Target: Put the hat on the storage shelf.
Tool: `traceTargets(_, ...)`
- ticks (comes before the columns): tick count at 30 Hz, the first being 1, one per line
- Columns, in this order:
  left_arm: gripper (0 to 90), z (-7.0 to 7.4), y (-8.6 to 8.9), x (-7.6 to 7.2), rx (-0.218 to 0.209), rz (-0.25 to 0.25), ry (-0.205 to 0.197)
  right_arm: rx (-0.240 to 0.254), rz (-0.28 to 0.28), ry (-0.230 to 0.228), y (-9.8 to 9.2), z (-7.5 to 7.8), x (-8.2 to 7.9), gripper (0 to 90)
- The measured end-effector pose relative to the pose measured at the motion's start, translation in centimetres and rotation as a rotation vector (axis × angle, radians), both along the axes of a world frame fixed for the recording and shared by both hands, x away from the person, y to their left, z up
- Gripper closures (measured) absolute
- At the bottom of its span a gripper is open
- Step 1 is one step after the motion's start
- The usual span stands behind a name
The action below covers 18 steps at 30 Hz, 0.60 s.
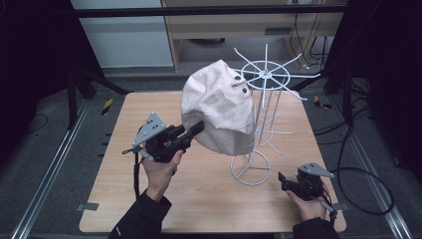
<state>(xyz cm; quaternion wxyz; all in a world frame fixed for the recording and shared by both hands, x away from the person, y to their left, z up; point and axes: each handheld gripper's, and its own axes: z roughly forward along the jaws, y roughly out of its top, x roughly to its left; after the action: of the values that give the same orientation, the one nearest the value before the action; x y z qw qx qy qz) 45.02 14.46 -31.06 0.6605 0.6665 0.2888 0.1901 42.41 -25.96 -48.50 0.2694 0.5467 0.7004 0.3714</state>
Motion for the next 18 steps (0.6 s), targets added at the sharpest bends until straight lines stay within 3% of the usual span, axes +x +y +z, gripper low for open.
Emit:
traceTargets(5,65.2,-0.1,-0.1,0.1,0.012,0.01,-0.004,-0.002,0.001,-0.001,0.0,0.0,0.0,24.4)
traceTargets(18,52.2,-0.2,1.1,-0.4,0.026,0.047,-0.021,0.001,-0.001,0.001,0.0,0.0,0.0,24.4)
